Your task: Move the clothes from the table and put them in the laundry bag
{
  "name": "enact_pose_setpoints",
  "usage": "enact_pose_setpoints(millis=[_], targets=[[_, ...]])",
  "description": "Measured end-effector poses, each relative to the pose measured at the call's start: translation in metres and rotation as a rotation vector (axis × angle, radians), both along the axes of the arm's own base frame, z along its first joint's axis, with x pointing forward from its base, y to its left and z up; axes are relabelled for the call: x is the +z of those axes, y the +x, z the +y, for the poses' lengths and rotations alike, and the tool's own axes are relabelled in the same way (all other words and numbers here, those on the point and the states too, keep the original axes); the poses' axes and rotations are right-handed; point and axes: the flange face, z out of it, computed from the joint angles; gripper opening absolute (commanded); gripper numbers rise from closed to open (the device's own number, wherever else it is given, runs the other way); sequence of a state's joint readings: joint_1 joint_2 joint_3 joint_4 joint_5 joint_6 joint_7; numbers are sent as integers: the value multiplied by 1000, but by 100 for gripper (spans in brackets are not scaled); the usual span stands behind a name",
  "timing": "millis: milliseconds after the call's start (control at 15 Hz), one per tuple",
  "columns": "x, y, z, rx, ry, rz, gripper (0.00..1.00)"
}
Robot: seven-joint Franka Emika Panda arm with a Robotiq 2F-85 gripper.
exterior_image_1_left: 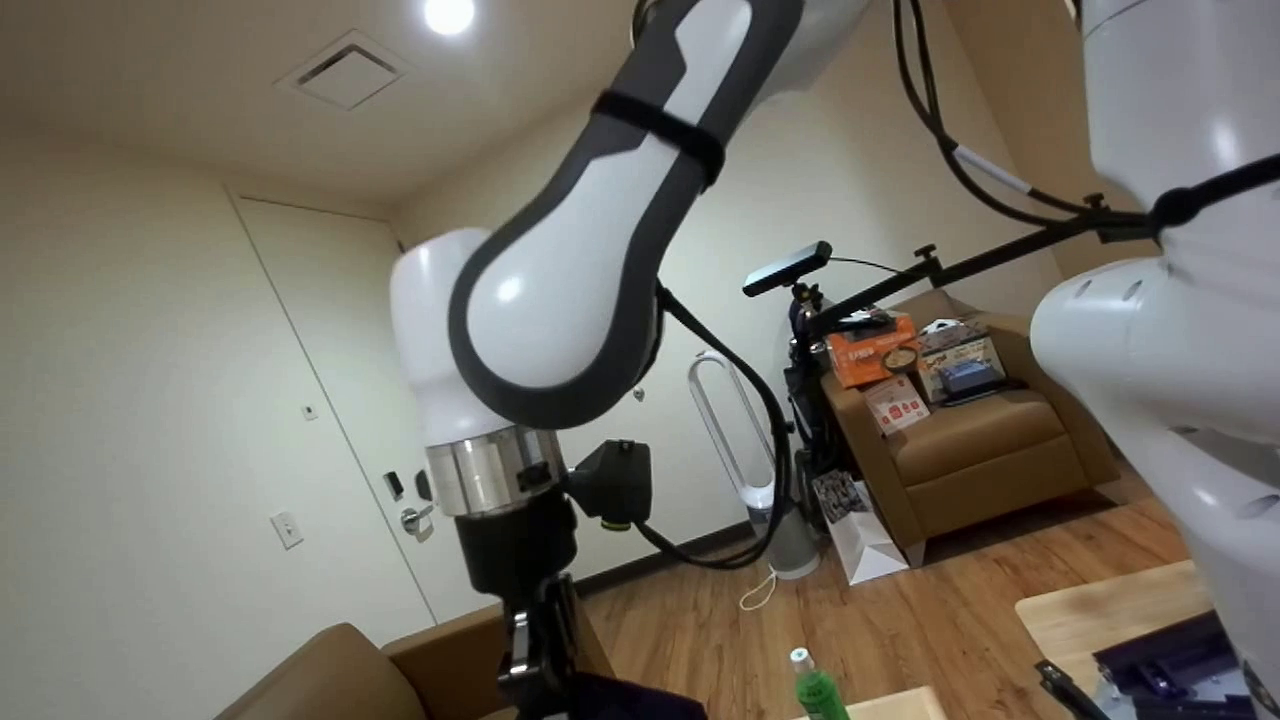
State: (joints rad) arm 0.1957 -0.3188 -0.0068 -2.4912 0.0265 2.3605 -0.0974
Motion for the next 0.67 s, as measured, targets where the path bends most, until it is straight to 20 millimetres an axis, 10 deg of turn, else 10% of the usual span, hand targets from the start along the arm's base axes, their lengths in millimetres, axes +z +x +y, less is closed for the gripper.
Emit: enact_pose_setpoints(millis=[667], targets=[[162, -120, 128, 155, -65, -235, 8]])
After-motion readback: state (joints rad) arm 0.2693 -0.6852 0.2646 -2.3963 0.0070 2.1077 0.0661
